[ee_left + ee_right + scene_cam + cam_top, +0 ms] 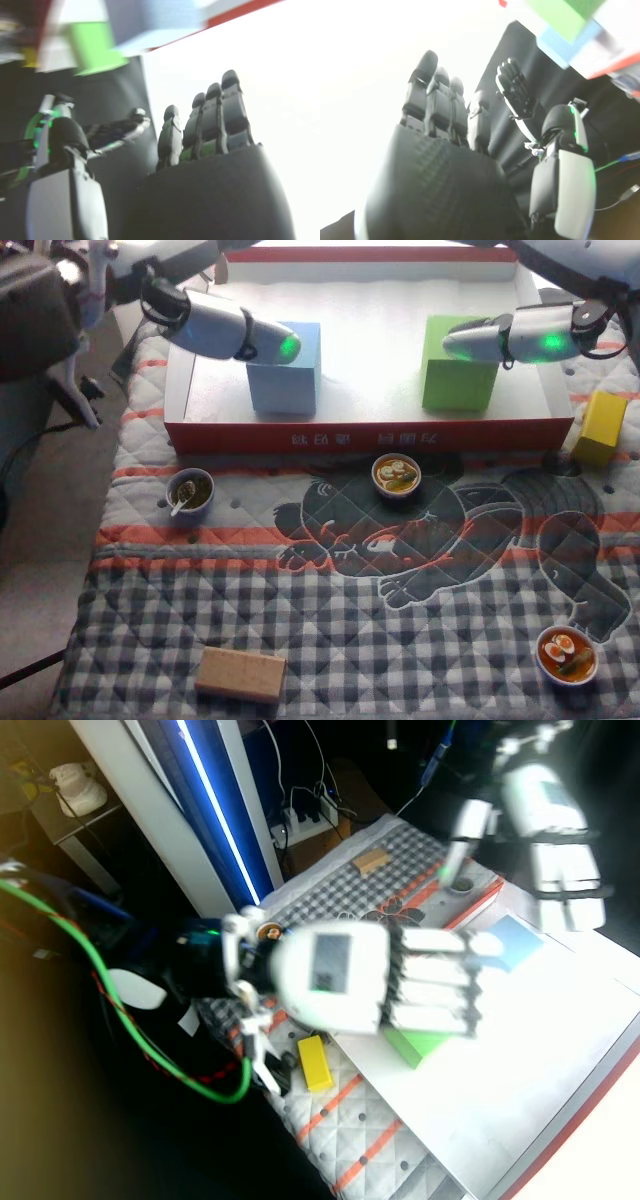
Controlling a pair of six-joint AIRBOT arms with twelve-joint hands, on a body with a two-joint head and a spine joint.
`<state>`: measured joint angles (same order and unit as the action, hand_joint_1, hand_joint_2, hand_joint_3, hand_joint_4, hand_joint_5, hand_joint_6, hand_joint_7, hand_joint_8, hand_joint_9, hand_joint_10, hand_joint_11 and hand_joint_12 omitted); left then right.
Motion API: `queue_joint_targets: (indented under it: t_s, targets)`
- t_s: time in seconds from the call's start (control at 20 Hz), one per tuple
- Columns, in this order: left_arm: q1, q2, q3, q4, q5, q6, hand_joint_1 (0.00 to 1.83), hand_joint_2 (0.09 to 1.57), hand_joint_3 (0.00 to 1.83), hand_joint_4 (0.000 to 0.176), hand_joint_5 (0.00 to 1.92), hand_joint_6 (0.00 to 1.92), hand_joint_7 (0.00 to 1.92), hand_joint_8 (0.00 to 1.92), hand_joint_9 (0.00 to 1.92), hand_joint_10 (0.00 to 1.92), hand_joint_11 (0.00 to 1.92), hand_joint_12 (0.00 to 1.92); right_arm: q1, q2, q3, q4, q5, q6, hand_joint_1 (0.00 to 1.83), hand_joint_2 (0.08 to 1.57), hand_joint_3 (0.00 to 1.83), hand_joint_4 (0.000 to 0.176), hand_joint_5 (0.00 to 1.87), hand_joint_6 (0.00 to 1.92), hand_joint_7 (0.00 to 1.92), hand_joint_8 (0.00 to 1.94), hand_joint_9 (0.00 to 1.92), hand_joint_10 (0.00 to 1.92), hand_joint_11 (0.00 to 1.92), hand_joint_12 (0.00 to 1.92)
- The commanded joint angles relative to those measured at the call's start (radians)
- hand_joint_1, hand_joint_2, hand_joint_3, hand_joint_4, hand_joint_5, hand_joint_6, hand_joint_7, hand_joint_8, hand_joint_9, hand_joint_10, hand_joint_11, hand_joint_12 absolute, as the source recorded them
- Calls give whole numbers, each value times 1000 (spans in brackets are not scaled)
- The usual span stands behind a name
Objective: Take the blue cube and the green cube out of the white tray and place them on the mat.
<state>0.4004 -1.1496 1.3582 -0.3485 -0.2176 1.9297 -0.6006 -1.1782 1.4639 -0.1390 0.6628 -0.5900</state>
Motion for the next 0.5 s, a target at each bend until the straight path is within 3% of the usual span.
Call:
queue_joint_targets:
  t_s: [0.0,0.05,0.2,0.3,0.35,0.4,0.45]
  targets:
    - [-21,-23,12,5,-77,-5,670,904,0,176,88,15,0,0,0,0,20,21,14,-5,8,32,99,6,697,1048,0,159,227,2,168,1,194,5,0,863]
    - [-29,-45,40,5,-64,-5,653,915,0,176,116,19,0,0,0,0,3,3,14,-15,16,42,90,6,695,1024,0,173,222,1,181,6,213,12,0,874]
    - [-29,-70,72,5,-28,-4,575,936,6,176,85,3,0,0,5,2,9,4,14,-42,37,54,62,6,701,1030,0,145,225,1,189,2,229,7,0,915]
    - [-18,-83,82,6,-2,-4,629,926,0,176,92,10,0,0,21,7,50,23,7,-55,48,63,39,6,765,1067,3,116,216,3,136,1,167,1,0,711]
    - [-12,-87,85,6,5,-2,634,925,0,176,98,12,0,0,24,8,54,25,-3,-55,49,67,33,6,769,1069,2,112,219,2,137,1,161,1,0,678]
    - [-8,-90,87,6,9,-1,634,925,0,176,98,12,0,0,24,8,54,25,-8,-55,50,68,28,6,769,1069,2,112,219,2,137,1,161,1,0,678]
    - [-5,-93,90,6,14,0,643,911,0,176,145,9,0,0,51,6,68,36,-12,-57,50,68,23,6,772,1073,1,124,226,2,161,5,177,5,0,710]
